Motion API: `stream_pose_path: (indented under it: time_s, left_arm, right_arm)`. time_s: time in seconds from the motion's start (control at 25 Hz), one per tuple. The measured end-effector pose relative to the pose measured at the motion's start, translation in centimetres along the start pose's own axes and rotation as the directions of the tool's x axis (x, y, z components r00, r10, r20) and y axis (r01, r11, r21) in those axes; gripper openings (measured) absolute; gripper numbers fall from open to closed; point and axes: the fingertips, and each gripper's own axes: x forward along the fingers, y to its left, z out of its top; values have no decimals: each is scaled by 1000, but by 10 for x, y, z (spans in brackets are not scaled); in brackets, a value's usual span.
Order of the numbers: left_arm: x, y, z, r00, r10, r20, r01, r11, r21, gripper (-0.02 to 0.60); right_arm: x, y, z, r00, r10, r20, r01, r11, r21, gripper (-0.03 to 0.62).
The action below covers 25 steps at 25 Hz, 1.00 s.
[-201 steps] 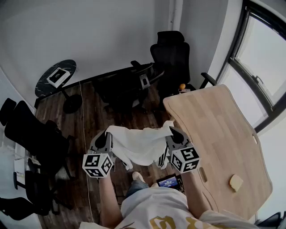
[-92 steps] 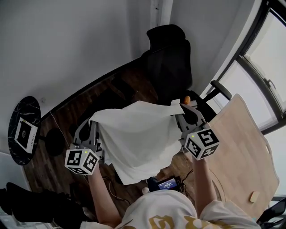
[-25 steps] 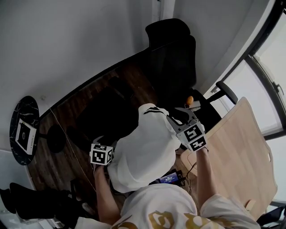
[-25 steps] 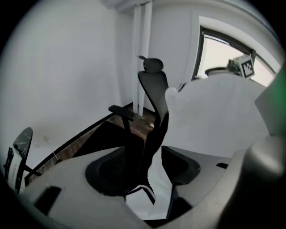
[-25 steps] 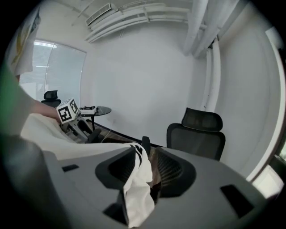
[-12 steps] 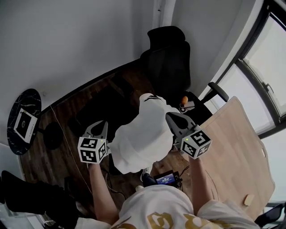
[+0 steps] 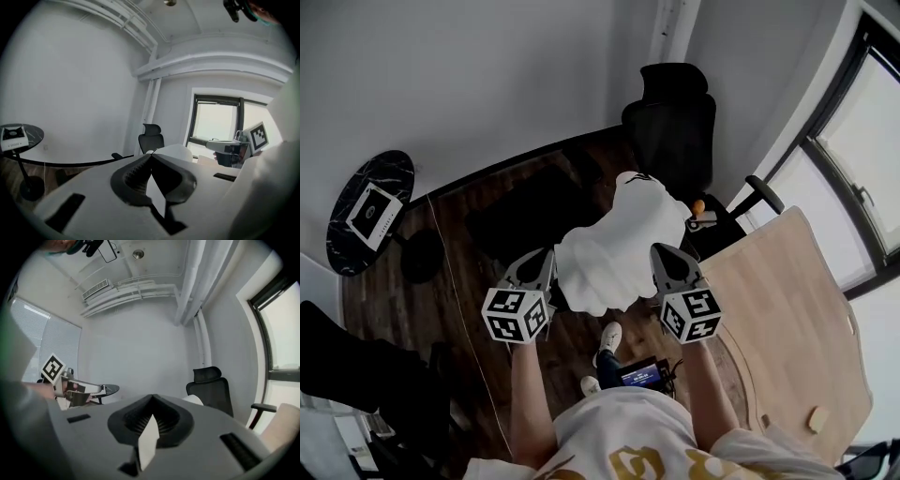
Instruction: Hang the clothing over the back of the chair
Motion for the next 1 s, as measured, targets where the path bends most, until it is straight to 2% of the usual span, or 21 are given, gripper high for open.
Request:
stream_pose_path:
  time_s: [0.12,0.36,0.48,0.68,1.0]
  left_arm:
    - [-18,-10,2,999,-6,36,7,1000,-22,20]
    - [-41,-29,-4,998,26,53,-29,998,58,20]
    - [-47,-40,-13,998,11,59,-13,999,43,20]
    - [-54,-43,-19,999,22,38,-25,996,83,20]
    - [-61,-41,-11,996,46,78,-52,996,74,20]
  right_arm:
    - [-12,20,5,1000,12,26,-12,1000,3,12]
    - [-29,47,7,999,23,38,-23,1000,-6,11]
    - [-33,59,-1,999,23,22,-22,999,-31,12]
    - [-37,63,-2,999,22,30,-21,1000,-20,12]
    - [-44,59,0,999,22,32,-21,1000,-23,11]
